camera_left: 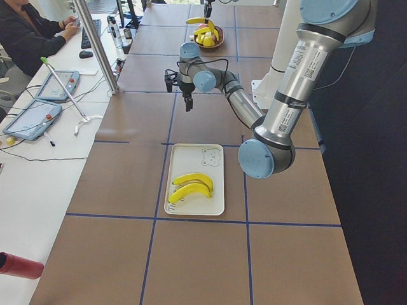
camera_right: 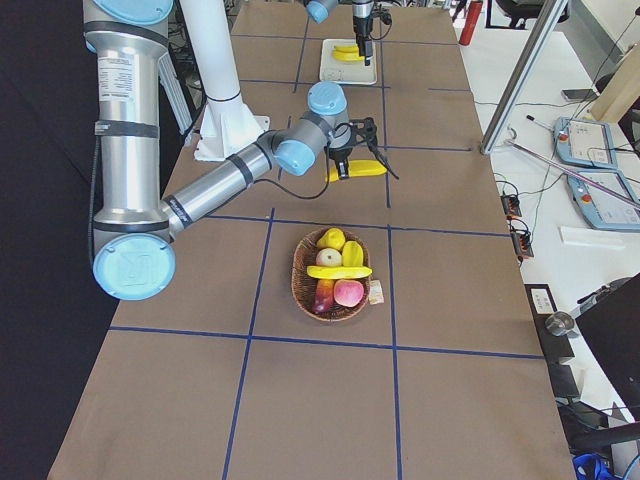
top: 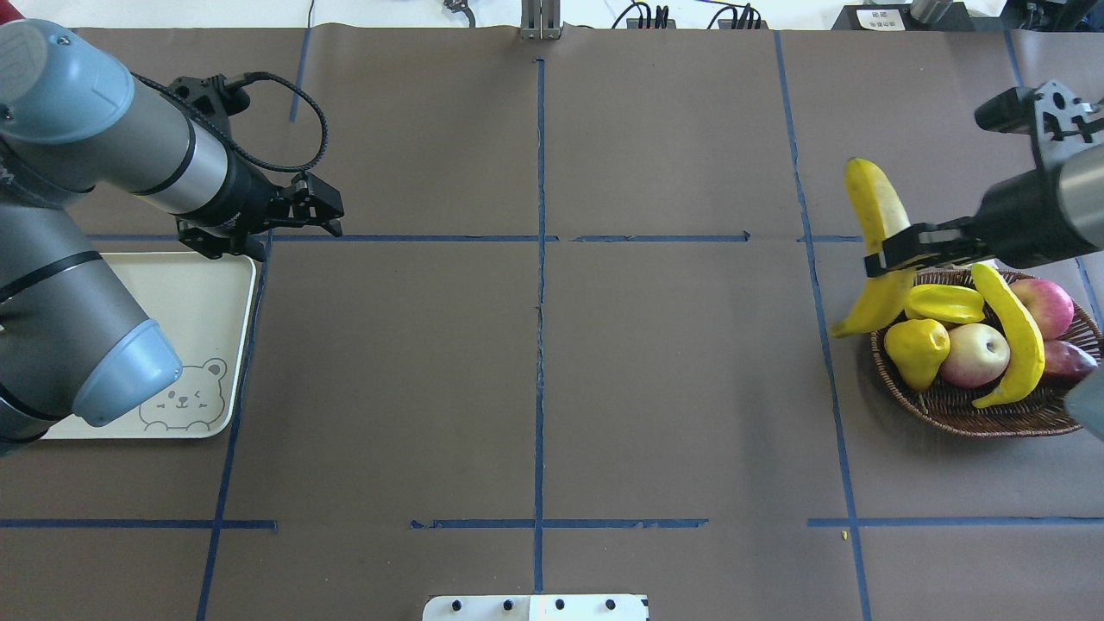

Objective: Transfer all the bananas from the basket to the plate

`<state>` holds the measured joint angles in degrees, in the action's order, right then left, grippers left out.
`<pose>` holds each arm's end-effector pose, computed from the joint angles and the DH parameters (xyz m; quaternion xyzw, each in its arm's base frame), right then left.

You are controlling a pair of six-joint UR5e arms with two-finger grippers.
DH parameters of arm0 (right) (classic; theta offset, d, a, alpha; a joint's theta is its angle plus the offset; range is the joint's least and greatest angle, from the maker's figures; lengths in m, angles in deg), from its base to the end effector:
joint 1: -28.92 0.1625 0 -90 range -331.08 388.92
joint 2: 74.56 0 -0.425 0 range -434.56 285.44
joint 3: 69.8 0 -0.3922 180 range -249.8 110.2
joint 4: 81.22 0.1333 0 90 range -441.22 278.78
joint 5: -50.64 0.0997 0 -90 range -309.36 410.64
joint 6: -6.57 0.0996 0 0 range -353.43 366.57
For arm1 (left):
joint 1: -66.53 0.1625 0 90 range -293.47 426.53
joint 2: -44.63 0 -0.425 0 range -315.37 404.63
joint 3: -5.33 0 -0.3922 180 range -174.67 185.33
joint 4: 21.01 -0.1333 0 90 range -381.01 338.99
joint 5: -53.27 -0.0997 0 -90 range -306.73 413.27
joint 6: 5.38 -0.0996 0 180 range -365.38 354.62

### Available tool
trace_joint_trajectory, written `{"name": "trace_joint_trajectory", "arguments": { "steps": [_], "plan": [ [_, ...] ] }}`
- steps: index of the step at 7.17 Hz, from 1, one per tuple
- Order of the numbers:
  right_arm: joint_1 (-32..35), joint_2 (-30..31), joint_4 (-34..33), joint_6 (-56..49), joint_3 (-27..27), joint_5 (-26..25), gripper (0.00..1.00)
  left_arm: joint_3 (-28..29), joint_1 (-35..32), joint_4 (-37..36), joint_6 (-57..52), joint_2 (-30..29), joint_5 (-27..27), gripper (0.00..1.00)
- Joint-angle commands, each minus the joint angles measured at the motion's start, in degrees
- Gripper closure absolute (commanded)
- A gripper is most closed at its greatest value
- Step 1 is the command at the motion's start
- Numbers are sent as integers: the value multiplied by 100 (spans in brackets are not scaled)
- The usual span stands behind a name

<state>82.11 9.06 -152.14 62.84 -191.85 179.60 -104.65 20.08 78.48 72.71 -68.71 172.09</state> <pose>-0.2270 -0.4213 0.2986 0.0998 -0.5303 -0.0184 0.8417 0.3402 -0.4817 0.2570 0.0154 0.4847 -0.1519 0.8612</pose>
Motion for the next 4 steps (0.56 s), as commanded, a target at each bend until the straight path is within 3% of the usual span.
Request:
{"name": "trace_joint_trajectory", "arguments": {
  "steps": [1,2,4],
  "plan": [
    [-1574,-1474,-1,1601,330,-1354,99,413,100,2045,1150,-196,0,1],
    [-2097,-1967,-1,1676,601,-1965,99,678,239,2917,1678,-293,0,1],
    [-2532,-2358,16,1965,770,-2269,99,742,538,3444,2191,-626,-9,1]
  ]
}}
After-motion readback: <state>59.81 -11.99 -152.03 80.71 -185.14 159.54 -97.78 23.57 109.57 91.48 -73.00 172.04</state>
